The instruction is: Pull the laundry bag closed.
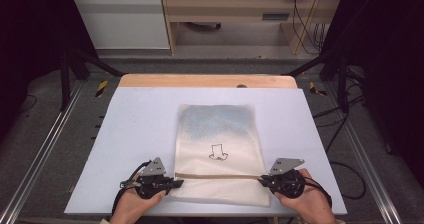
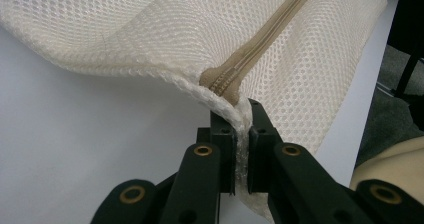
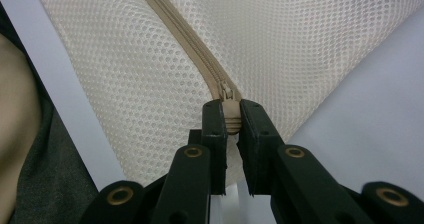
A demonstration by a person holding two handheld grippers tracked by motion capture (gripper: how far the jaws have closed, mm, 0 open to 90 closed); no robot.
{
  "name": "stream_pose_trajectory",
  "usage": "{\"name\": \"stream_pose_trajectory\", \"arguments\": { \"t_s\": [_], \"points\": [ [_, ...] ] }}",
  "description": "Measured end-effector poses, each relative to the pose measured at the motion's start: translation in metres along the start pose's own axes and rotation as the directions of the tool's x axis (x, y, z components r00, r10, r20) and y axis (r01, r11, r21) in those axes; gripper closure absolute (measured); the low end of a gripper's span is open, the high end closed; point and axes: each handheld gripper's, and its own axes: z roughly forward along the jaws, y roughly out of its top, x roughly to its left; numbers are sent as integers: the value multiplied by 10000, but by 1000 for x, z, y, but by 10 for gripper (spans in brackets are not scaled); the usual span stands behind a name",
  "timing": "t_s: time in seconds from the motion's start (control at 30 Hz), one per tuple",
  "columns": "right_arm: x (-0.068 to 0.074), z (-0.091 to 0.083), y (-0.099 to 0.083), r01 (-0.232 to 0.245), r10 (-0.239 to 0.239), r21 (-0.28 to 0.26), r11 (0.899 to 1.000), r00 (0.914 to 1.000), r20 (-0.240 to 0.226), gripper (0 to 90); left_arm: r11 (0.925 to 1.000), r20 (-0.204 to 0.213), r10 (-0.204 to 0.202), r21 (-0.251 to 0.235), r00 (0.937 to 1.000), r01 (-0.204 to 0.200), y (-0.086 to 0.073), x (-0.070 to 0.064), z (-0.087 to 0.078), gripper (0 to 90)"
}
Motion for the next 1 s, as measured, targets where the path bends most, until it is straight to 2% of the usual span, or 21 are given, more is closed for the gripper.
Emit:
{"name": "stream_pose_trajectory", "arguments": {
  "t_s": [1.0],
  "points": [
    [-7, -1, -9, -310, 300, 435, 9986, 9992, 252, 822, 10000, -79, 38, 26, 10000, -38, 1, 1, -2, 851]
  ]
}}
